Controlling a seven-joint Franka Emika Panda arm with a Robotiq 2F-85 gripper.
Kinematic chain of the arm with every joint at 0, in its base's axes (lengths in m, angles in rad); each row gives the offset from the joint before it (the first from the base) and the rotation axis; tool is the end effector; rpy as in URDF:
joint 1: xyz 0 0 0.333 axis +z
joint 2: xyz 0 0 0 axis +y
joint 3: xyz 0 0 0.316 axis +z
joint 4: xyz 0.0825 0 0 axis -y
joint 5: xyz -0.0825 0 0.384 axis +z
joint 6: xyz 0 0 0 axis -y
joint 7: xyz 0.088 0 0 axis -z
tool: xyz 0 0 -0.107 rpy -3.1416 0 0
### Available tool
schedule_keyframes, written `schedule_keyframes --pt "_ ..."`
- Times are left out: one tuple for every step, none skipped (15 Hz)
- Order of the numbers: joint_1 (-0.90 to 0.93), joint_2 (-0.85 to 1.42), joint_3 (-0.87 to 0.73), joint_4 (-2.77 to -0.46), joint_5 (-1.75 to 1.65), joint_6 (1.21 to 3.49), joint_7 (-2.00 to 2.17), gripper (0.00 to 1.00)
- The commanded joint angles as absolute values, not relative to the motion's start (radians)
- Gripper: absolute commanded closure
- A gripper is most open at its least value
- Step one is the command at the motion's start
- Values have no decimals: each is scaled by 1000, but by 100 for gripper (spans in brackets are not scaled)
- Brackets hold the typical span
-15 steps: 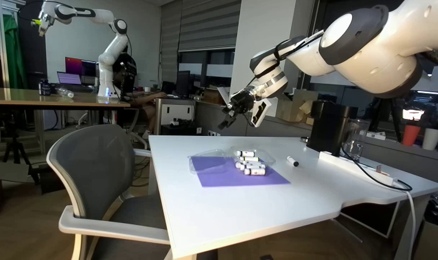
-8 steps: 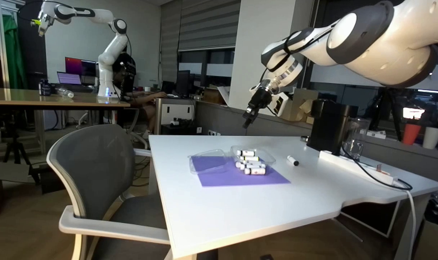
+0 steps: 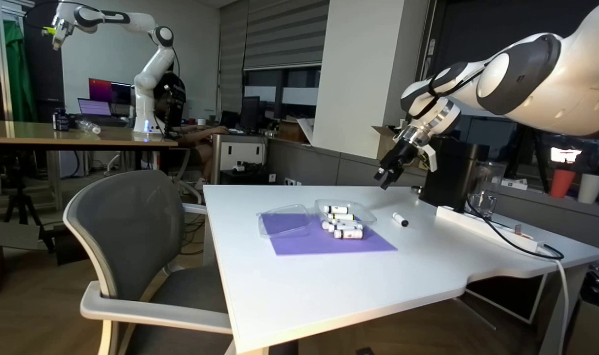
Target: Open the clear container and put the thing on the table in it
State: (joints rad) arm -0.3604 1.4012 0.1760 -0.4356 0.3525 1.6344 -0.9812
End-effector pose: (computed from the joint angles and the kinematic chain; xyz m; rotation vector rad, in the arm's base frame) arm 0.7622 -0.1952 0.1777 -2.4772 -0.7790 -0.2090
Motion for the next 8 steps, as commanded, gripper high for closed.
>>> schedule_keyframes --pt "-346 1435 147 -433 344 1779 -835 0" --pt "-338 1447 141 -430 341 1823 -794 0" --pt "-323 1527 149 -301 312 1815 -731 0" --pt "-320 1460 124 -431 328 1899 -709 0" --pt "-311 1466 114 -428 318 1931 -665 0" --pt "-301 1467 96 -431 309 1965 -622 0" --pt "-292 1464 77 -435 300 1990 -580 0" --pt "-283 1461 54 -437 291 2013 -536 0"
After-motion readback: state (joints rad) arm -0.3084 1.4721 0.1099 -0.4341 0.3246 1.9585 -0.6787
